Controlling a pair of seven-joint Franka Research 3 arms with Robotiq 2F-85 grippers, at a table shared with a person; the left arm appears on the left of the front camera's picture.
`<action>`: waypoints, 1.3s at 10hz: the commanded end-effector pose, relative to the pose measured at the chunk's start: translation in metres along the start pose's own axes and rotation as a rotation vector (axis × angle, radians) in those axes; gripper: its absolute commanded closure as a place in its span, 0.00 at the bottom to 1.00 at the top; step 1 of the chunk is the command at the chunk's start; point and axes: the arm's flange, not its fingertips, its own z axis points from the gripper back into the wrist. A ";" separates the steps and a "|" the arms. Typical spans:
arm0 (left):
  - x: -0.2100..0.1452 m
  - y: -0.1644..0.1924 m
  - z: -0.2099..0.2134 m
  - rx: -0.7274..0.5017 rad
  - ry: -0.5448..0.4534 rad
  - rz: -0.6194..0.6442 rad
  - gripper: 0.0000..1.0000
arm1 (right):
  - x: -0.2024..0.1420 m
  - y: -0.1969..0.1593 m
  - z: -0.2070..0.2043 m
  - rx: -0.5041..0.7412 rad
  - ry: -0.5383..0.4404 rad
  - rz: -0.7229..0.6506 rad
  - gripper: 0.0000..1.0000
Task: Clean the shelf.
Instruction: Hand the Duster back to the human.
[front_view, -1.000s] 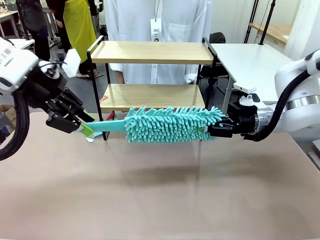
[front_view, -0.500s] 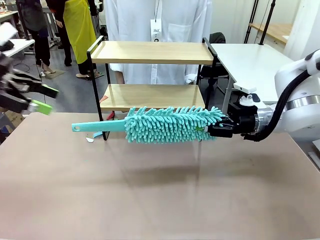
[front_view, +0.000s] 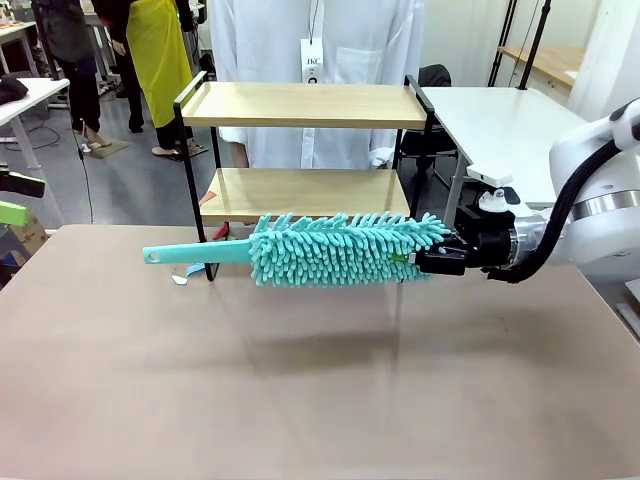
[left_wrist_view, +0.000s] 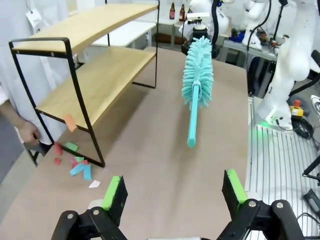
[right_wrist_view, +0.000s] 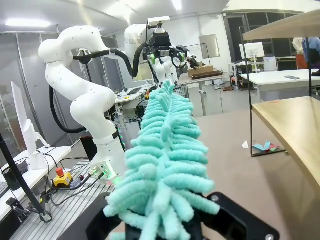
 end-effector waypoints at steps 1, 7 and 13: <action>0.007 -0.002 -0.005 -0.007 0.003 -0.023 0.00 | 0.020 0.006 0.003 0.013 0.016 0.023 0.84; 0.007 -0.002 -0.005 -0.007 0.003 -0.023 0.00 | 0.209 0.055 0.035 -0.197 -0.036 0.175 0.84; 0.007 -0.002 -0.005 -0.007 0.003 -0.023 0.00 | 0.248 0.110 0.153 -0.862 -0.237 0.244 0.84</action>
